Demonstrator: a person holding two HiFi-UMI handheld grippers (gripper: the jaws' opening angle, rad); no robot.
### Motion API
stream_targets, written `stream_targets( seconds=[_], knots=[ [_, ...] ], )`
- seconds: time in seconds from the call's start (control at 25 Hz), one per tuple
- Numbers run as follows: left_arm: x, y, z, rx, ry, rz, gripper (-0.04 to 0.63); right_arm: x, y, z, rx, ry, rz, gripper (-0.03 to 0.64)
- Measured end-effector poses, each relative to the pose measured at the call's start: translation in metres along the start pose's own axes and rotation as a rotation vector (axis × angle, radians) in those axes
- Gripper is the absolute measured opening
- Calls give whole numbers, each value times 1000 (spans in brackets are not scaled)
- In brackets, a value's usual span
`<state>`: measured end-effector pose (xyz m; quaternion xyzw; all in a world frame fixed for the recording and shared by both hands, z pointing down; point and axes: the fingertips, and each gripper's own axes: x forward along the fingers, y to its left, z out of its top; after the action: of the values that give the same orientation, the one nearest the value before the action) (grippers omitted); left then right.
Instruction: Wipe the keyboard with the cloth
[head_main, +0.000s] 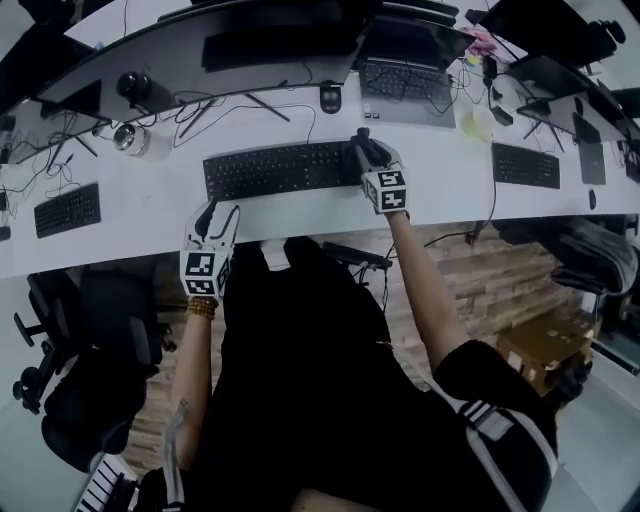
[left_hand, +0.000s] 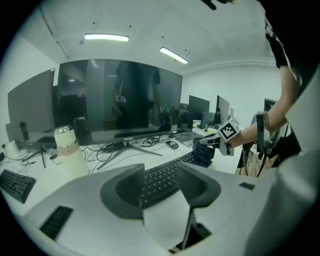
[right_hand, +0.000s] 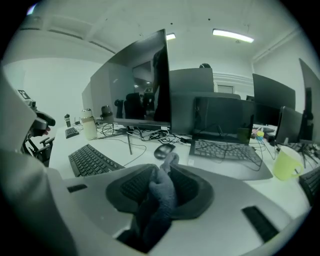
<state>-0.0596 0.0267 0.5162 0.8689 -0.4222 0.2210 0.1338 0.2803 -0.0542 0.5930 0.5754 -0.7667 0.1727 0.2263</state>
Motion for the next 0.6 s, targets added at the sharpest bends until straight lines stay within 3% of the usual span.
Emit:
stream_targets(
  seconds=[0.2,0.44,0.6],
  knots=[
    [17,35,-42,-11,82,19,207,19,-3,-15,42,14,-46,137],
    [37,55,-105,103,233,-37,207,25,14,-41,-6,61,-29,218],
    [40,69,-137,88,313,-24,234,22,20,-45,-50,76,-46,164]
  ],
)
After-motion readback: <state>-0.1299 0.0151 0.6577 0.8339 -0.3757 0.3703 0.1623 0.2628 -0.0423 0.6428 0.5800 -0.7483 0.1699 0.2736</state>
